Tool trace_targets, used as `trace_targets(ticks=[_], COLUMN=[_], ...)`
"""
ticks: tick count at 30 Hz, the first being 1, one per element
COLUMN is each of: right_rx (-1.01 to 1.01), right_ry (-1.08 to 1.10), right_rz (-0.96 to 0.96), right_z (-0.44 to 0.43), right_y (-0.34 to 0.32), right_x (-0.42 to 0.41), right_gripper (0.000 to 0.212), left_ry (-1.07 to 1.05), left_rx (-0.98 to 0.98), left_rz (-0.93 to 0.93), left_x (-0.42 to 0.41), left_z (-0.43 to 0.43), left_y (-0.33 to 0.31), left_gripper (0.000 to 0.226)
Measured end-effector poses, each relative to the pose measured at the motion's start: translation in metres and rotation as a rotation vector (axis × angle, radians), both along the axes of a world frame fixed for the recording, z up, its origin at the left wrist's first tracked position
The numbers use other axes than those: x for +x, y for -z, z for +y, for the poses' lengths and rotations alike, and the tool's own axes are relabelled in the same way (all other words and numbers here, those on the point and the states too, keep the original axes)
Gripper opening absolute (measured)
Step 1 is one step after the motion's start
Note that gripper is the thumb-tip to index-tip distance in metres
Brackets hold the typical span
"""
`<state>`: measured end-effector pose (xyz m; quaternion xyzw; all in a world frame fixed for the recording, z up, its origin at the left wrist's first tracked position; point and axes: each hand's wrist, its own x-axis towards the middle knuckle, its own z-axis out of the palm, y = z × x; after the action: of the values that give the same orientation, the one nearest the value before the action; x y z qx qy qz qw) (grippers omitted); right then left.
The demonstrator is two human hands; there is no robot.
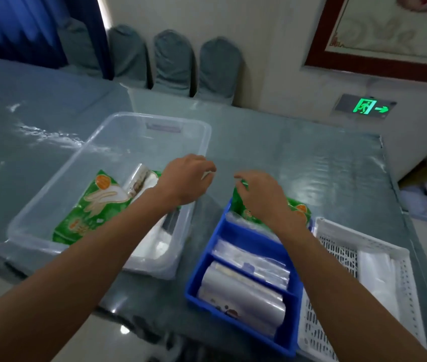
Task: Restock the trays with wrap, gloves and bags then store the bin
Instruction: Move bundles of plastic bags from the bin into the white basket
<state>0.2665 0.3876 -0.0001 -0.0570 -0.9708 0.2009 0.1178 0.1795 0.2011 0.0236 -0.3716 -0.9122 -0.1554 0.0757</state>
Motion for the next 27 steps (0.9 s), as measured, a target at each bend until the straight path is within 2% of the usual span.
trace_targets(ticks=[7, 13, 19, 27], right_rx=[-0.017, -0.006, -0.007, -0.062], right_ry=[-0.054, -0.082, -0.067, -0.009], right_rz=[0.076, -0.027, -0.146, -0.373], right_z=[-0.105, -0.171, -0.192, -0.190], right_y=[-0.030, -0.022, 0.001, 0.048], right_x=[-0.026, -0.051, -0.084, -0.131], right_gripper=[0.027, 0.028, 0.030, 0.035], left_ry=[-0.082, -0.137, -0.175, -0.155], left_rx=[-0.050, -0.098, -0.107, -0.173], left_rz=[-0.068, -0.139, -0.243, -0.335], left_x=[-0.035, -0.055, -0.080, -0.108], left_z=[-0.116, -0.184, -0.211, -0.201], left_y=[-0.003, 0.006, 0.026, 0.054], left_gripper=[0.026, 0.025, 0.025, 0.025])
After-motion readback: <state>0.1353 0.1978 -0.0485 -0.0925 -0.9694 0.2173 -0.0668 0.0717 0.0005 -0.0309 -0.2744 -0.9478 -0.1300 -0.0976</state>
